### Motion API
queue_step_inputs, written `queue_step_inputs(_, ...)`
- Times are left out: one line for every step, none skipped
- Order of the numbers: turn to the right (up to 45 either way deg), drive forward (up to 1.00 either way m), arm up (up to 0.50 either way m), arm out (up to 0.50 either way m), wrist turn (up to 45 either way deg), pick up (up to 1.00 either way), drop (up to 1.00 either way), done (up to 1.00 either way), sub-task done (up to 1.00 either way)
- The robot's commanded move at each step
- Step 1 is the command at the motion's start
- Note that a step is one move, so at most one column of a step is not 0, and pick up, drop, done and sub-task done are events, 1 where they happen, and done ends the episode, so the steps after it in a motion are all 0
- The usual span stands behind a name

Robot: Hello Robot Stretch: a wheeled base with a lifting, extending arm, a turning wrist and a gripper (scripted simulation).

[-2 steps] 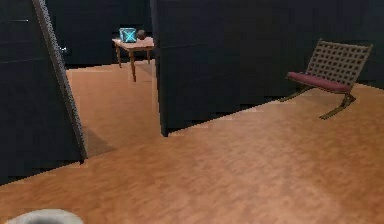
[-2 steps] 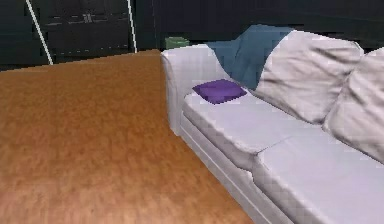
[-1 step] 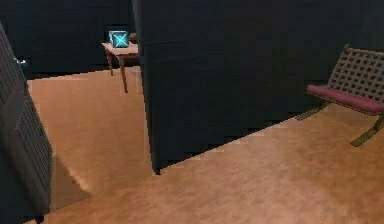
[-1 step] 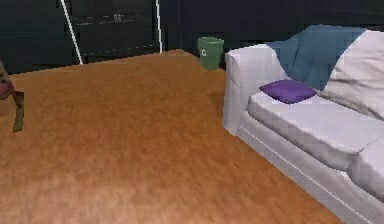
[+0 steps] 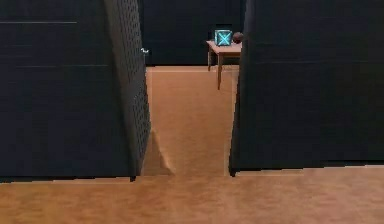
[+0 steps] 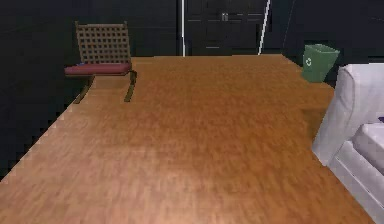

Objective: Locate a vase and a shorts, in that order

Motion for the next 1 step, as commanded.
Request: queue_step_inputs(0.0, 0.35, 0.0, 0.0, 0.0, 0.0, 0.0, 0.0, 0.0)
